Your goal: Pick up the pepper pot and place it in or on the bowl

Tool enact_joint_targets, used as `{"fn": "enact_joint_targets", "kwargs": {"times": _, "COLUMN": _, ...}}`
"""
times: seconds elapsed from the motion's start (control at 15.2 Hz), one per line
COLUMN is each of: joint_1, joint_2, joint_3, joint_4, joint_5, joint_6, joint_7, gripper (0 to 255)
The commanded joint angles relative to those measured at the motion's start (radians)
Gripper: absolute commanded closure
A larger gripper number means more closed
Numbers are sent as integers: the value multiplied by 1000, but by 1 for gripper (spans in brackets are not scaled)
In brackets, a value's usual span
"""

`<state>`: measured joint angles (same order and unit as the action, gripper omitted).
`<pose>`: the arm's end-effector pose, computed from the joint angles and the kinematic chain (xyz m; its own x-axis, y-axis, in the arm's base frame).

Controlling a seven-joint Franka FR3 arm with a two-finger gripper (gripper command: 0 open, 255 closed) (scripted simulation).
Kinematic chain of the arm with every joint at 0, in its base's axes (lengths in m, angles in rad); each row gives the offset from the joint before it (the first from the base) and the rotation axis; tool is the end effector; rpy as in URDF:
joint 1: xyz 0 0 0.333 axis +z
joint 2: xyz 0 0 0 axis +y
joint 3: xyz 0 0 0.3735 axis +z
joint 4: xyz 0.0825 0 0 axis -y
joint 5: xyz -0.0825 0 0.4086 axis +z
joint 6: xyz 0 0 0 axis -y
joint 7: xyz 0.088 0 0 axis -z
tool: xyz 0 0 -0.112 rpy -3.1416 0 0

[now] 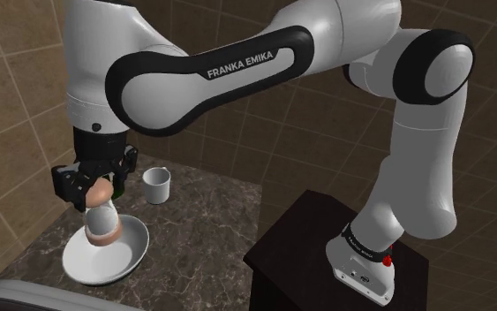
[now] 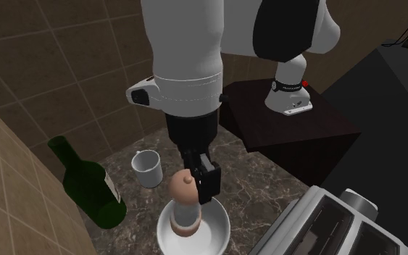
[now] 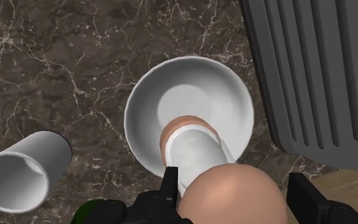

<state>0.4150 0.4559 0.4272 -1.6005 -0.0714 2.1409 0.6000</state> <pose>0.5246 0.5114 0.4344 0.9745 0.2218 0.0354 0.2245 -0.9599 -0.1681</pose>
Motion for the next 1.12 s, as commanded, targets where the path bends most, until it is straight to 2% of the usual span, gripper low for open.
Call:
{"fn": "enact_joint_targets", "kwargs": {"times": 0.0, "joint_1": 2, "joint_2": 9, "joint_3": -2, "joint_4": -16, "joint_5": -4, "joint_6": 25, "joint_7": 2, "gripper": 255}}
{"fn": "enact_joint_targets", "kwargs": {"times": 0.59, "joint_1": 3, "joint_2": 18, "joint_3": -4, "joint_4": -28, "joint_5": -8, "joint_6": 45, "joint_7": 2, "gripper": 255}}
{"fn": "enact_joint_targets", "kwargs": {"times": 0.66, "joint_1": 3, "joint_2": 18, "joint_3": -4, "joint_4": -28, "joint_5": -8, "joint_6": 45, "joint_7": 2, "gripper": 0}}
{"fn": "enact_joint_targets", "kwargs": {"times": 0.99, "joint_1": 3, "joint_2": 18, "joint_3": -4, "joint_4": -28, "joint_5": -8, "joint_6": 45, "joint_7": 2, "gripper": 0}}
{"fn": "enact_joint_targets", "kwargs": {"times": 1.06, "joint_1": -3, "joint_2": 1, "joint_3": -1, "joint_4": -19, "joint_5": 0, "joint_6": 20, "joint_7": -2, "gripper": 0}}
